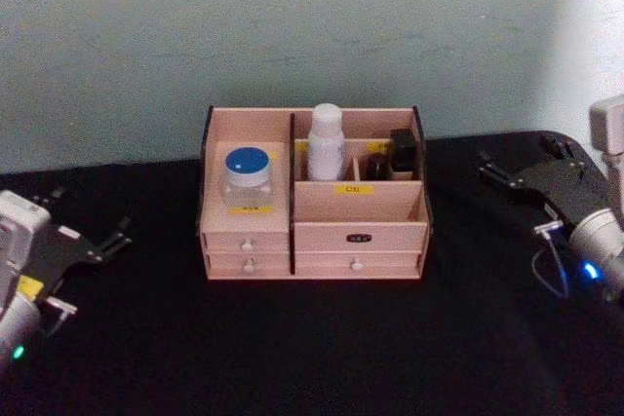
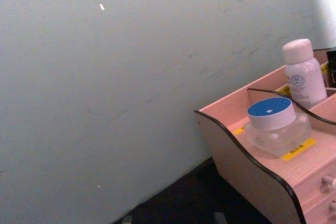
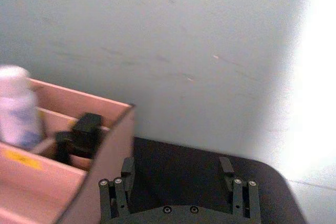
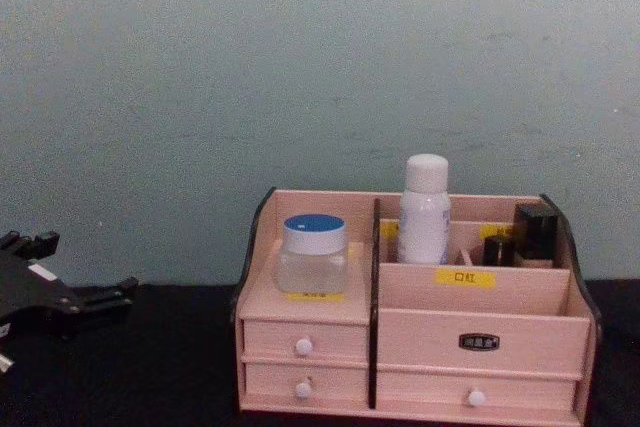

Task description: Pick up the facial cleanser and watermelon frost from the table and place them into the tiered storage box.

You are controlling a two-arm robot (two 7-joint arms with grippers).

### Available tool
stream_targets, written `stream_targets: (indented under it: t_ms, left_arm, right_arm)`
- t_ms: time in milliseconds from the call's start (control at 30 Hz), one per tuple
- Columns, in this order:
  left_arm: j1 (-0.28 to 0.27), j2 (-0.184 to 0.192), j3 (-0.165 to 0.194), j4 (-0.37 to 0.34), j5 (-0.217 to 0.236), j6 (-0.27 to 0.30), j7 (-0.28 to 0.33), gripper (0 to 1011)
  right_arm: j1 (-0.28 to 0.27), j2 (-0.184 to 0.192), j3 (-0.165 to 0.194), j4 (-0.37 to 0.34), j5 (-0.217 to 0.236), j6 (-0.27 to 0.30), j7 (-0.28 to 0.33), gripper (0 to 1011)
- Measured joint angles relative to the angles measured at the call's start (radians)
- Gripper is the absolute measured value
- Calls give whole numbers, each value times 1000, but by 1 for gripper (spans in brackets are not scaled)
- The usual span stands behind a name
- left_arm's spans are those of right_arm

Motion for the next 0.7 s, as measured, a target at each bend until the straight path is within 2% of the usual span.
stream_targets:
  t_ms: [67,133,167,267,433,700]
  left_arm:
    - [0,0,0,0,0,0,0,1001]
    - [0,0,0,0,0,0,0,1001]
    - [0,0,0,0,0,0,0,1001]
    - [0,0,0,0,0,0,0,1001]
    - [0,0,0,0,0,0,0,1001]
    - [0,0,0,0,0,0,0,1001]
  right_arm:
    - [6,-31,-16,21,-57,3,-67,1002]
    - [10,-48,-29,37,-86,5,-99,1002]
    - [12,-67,-44,56,-115,8,-123,1002]
    - [17,-95,-71,90,-156,10,-144,1002]
    - [24,-122,-91,126,-185,12,-146,1002]
    - [35,-136,-90,152,-195,21,-135,1003]
